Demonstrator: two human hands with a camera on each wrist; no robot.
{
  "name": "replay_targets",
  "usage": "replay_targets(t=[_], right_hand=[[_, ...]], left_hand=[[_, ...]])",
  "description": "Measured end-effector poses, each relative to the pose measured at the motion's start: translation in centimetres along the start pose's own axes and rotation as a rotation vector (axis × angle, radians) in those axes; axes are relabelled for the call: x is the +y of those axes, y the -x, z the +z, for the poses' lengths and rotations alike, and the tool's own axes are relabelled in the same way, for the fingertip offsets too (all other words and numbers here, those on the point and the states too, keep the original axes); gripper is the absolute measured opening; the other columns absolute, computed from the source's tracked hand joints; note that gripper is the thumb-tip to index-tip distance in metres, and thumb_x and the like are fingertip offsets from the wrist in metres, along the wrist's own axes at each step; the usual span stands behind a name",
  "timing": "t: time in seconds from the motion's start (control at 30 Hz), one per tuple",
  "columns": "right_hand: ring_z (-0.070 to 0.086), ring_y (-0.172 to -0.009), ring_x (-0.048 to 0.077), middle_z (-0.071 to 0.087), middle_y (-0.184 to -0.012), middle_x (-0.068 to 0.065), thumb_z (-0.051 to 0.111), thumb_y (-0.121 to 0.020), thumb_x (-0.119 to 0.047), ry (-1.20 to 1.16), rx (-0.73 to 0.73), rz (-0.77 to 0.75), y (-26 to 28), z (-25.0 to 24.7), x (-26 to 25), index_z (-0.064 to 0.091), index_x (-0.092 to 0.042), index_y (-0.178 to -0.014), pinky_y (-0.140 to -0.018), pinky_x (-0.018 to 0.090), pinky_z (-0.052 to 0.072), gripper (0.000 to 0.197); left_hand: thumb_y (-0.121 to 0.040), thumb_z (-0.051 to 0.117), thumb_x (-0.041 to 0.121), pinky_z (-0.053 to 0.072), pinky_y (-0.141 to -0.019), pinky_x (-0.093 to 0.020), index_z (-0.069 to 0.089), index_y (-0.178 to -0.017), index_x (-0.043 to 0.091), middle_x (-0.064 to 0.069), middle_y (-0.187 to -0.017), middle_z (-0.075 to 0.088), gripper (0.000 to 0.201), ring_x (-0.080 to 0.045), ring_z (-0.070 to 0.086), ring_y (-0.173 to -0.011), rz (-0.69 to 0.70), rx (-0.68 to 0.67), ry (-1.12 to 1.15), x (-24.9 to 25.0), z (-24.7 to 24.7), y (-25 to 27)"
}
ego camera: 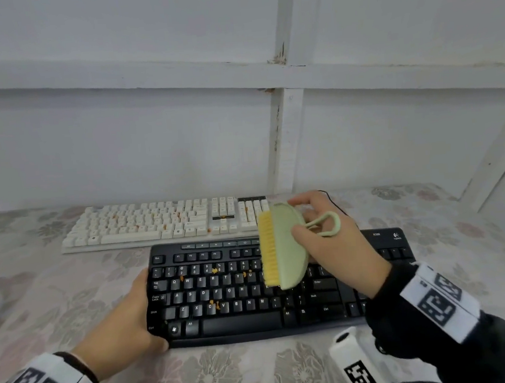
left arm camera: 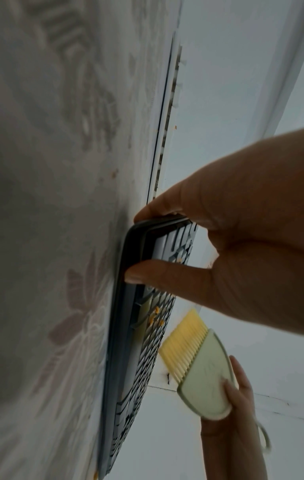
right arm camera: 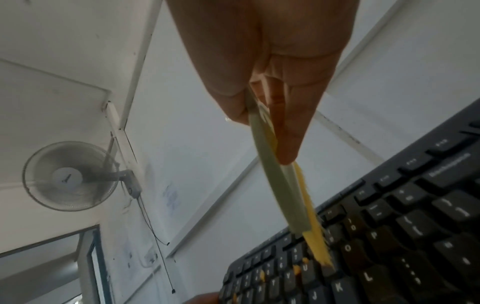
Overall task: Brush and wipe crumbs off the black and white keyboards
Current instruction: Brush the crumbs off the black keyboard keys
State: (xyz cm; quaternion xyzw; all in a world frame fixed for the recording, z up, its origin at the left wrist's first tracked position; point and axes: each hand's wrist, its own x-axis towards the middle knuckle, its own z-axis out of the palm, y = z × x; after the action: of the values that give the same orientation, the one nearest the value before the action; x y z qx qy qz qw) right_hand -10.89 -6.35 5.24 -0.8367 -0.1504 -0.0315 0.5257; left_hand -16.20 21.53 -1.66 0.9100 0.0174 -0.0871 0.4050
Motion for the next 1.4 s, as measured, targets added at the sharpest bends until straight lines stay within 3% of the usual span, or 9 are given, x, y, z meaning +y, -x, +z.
replay_targets(t=[0.1, 0.27, 0.5, 0.7, 0.83, 1.0, 1.17, 1.27, 1.4], right_hand=[[0.058, -0.065, 0.007, 0.064, -0.093, 0.0, 0.049, -0.089, -0.006, 0.035, -0.12, 0.039, 1.2, 1.0, 0.7, 0.049, -0.023, -0.105, -0.054, 0.016, 0.047, 0.023], [0.036, -0.059, 0.015, 0.047, -0.072, 0.019, 0.05, -0.084, -0.006, 0.051, -0.271, 0.046, 3.3, 1.3, 1.1, 0.051, -0.021, -0.097, -0.053, 0.03, 0.035, 0.02], [0.058, -0.06, 0.003, 0.063, -0.084, 0.001, 0.052, -0.086, -0.001, -0.075, -0.029, 0.045, 0.1, 0.5, -0.1, 0.055, -0.02, -0.101, -0.051, 0.018, 0.048, 0.024], [0.044, -0.055, 0.007, 0.057, -0.068, -0.007, 0.05, -0.084, -0.005, 0.009, -0.15, 0.053, 2.2, 2.0, 1.2, 0.05, -0.023, -0.096, -0.052, 0.026, 0.04, 0.021], [0.034, -0.057, 0.013, 0.042, -0.064, 0.002, 0.05, -0.083, -0.005, -0.005, -0.241, 0.078, 3.5, 2.0, 1.4, 0.051, -0.018, -0.094, -0.053, 0.029, 0.033, 0.018], [0.049, -0.055, 0.007, 0.058, -0.067, -0.002, 0.051, -0.084, -0.003, -0.07, -0.131, 0.084, 1.6, 0.7, -0.1, 0.058, -0.021, -0.096, -0.05, 0.021, 0.045, 0.022], [0.061, -0.066, 0.024, 0.066, -0.085, 0.007, 0.051, -0.087, -0.006, -0.02, -0.056, 0.03, 0.7, 1.5, 0.3, 0.05, -0.028, -0.101, -0.061, 0.041, 0.055, 0.026], [0.049, -0.058, 0.01, 0.06, -0.078, 0.001, 0.049, -0.085, -0.006, -0.003, -0.182, 0.043, 2.0, 2.2, 1.1, 0.047, -0.022, -0.1, -0.05, 0.023, 0.043, 0.022], [0.035, -0.06, 0.017, 0.044, -0.069, 0.011, 0.05, -0.082, -0.007, 0.001, -0.293, 0.049, 3.2, 2.1, 1.1, 0.05, -0.021, -0.095, -0.054, 0.032, 0.034, 0.02]], left_hand=[[-0.064, 0.068, -0.013, 0.044, -0.058, -0.008, 0.015, -0.115, 0.049, 0.009, -0.1, 0.057, 0.096, -0.006, 0.059, -0.081, 0.016, -0.002, -0.019, 0.2, 0.0, 0.1], [-0.065, 0.069, -0.011, 0.043, -0.057, -0.01, 0.011, -0.12, 0.045, 0.011, -0.101, 0.055, 0.097, -0.006, 0.057, -0.08, 0.008, -0.002, -0.027, 0.3, 0.1, 0.1], [-0.065, 0.069, -0.01, 0.043, -0.059, -0.012, 0.009, -0.123, 0.044, 0.009, -0.101, 0.058, 0.1, -0.006, 0.059, -0.083, -0.005, -0.003, -0.025, 0.0, 0.0, 0.0], [-0.064, 0.069, -0.009, 0.042, -0.058, -0.011, 0.009, -0.124, 0.043, 0.01, -0.101, 0.057, 0.1, -0.006, 0.058, -0.083, -0.002, -0.008, -0.034, -0.1, 0.0, -0.1], [-0.065, 0.069, -0.009, 0.043, -0.059, -0.01, 0.009, -0.123, 0.043, 0.014, -0.104, 0.053, 0.099, -0.004, 0.056, -0.085, 0.005, -0.006, -0.033, 0.0, 0.0, 0.0], [-0.066, 0.069, -0.008, 0.042, -0.058, -0.011, 0.008, -0.124, 0.042, 0.013, -0.104, 0.053, 0.098, -0.004, 0.055, -0.084, 0.008, -0.005, -0.043, 0.1, 0.1, 0.0], [-0.065, 0.067, -0.01, 0.043, -0.057, -0.009, 0.01, -0.125, 0.042, 0.007, -0.101, 0.056, 0.098, -0.008, 0.058, -0.081, 0.012, 0.0, -0.024, 0.3, 0.1, 0.1], [-0.065, 0.067, -0.011, 0.043, -0.057, -0.009, 0.011, -0.125, 0.041, 0.007, -0.101, 0.056, 0.097, -0.008, 0.058, -0.08, 0.016, 0.0, -0.013, 0.1, 0.0, 0.0], [-0.065, 0.067, -0.011, 0.044, -0.057, -0.009, 0.012, -0.123, 0.043, 0.006, -0.101, 0.057, 0.097, -0.009, 0.058, -0.079, 0.019, 0.007, -0.011, 0.0, 0.1, -0.1]])
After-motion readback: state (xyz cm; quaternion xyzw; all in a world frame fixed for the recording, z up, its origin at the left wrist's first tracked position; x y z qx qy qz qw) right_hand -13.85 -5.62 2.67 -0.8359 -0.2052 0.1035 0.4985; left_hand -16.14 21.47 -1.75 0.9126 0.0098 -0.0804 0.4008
